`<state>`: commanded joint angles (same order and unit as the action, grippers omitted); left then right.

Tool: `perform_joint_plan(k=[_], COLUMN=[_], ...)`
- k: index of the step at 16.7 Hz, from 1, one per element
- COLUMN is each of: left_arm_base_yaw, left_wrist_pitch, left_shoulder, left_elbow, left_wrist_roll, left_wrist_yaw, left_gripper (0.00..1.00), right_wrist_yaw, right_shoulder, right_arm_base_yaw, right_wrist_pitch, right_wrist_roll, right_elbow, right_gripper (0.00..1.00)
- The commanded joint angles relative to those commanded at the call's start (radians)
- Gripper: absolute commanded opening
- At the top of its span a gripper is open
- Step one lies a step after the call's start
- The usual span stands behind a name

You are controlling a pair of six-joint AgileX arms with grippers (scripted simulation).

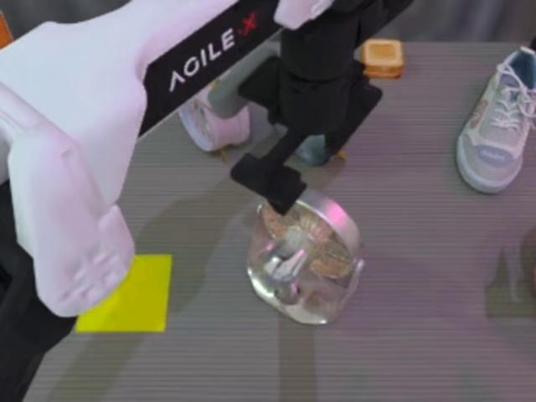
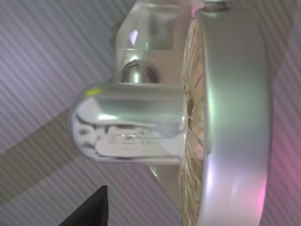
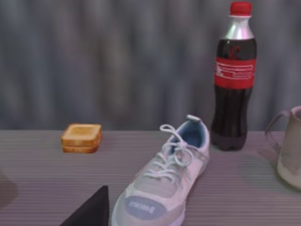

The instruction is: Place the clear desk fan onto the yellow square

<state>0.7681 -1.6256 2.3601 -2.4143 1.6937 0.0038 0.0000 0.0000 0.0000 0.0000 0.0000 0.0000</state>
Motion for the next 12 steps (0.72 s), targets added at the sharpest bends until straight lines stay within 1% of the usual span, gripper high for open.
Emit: perform_joint_plan(k=[4,10,12], left_arm_base_yaw=[-0.004,-0.003,-0.002], left_wrist_pitch=[0.018,0.199,0.237], left_shoulder=[-0.004,-0.047,-0.054], left_elbow=[0.019,0.252,0.292], left_wrist_roll=[-0.003,-0.003,-0.001], left_wrist_yaw=[0.0,-0.001,-0.001], left_gripper=[1.0,1.0,1.0], right_wrist_yaw=[0.0,0.0,0.0], right_shoulder=[0.0,0.0,0.0], right_arm_base_yaw=[0.0,0.0,0.0], right_wrist_pitch=[0.0,0.0,0.0], right_wrist_roll=[0.0,0.0,0.0], right_elbow=[0.0,0.0,0.0], right_gripper=[1.0,1.0,1.0])
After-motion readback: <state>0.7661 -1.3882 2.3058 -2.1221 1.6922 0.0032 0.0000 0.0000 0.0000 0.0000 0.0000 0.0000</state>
